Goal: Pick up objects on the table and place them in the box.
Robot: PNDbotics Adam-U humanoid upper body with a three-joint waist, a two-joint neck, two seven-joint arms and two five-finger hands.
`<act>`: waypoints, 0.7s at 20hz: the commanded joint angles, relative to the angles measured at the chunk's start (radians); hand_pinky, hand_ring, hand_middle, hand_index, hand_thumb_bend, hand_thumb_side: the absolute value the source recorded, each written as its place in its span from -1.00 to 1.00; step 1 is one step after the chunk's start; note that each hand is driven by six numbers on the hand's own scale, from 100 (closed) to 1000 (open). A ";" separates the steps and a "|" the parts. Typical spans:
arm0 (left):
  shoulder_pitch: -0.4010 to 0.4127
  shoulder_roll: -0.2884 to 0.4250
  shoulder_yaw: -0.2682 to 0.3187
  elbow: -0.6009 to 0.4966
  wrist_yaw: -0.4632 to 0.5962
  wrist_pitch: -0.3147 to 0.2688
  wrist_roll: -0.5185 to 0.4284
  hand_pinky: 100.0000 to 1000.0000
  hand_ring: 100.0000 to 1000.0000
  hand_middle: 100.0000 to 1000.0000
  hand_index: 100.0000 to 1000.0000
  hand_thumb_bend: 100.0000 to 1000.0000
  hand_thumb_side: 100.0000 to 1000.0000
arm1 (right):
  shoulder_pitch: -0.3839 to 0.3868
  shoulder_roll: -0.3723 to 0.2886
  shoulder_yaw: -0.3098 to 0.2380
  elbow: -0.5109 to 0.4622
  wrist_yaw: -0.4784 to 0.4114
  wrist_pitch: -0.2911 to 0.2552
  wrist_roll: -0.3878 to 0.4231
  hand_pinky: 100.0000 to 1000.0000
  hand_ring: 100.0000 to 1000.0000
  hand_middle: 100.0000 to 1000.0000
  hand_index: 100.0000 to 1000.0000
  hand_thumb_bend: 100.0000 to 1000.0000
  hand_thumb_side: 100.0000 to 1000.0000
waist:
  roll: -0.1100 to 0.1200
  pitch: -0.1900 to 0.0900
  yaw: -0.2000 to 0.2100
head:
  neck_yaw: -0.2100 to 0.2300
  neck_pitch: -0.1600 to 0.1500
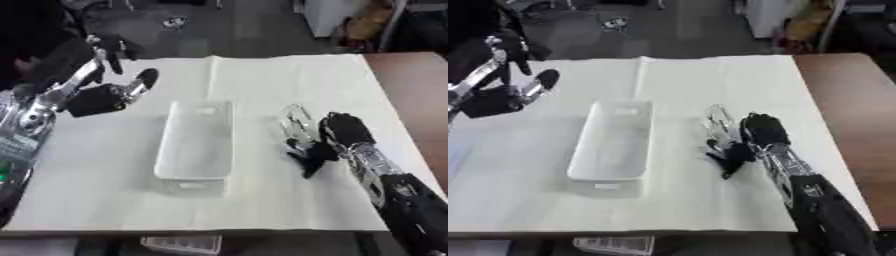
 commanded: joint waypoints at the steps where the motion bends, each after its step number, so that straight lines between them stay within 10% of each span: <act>1: -0.011 0.028 0.011 -0.007 0.005 -0.005 0.000 -0.50 0.02 0.26 0.61 -0.71 1.00 | -0.017 -0.017 -0.010 -0.027 -0.003 -0.009 -0.046 -1.00 -1.00 -1.00 -0.56 0.30 0.91 | 0.000 -0.011 0.000 | 0.010 -0.005; 8: -0.011 0.028 0.012 -0.007 0.007 -0.007 -0.002 -0.50 0.02 0.26 0.61 -0.71 1.00 | -0.014 -0.019 -0.021 -0.010 -0.020 -0.031 -0.119 -1.00 -1.00 -1.00 -0.55 0.27 0.90 | 0.000 -0.011 -0.001 | 0.012 -0.004; 14: -0.012 0.028 0.013 -0.008 0.007 -0.007 -0.001 -0.50 0.02 0.26 0.61 -0.70 1.00 | -0.006 -0.003 -0.030 0.032 -0.052 -0.021 -0.114 -1.00 -0.77 -0.65 -0.02 0.62 1.00 | 0.002 -0.010 -0.002 | 0.013 -0.005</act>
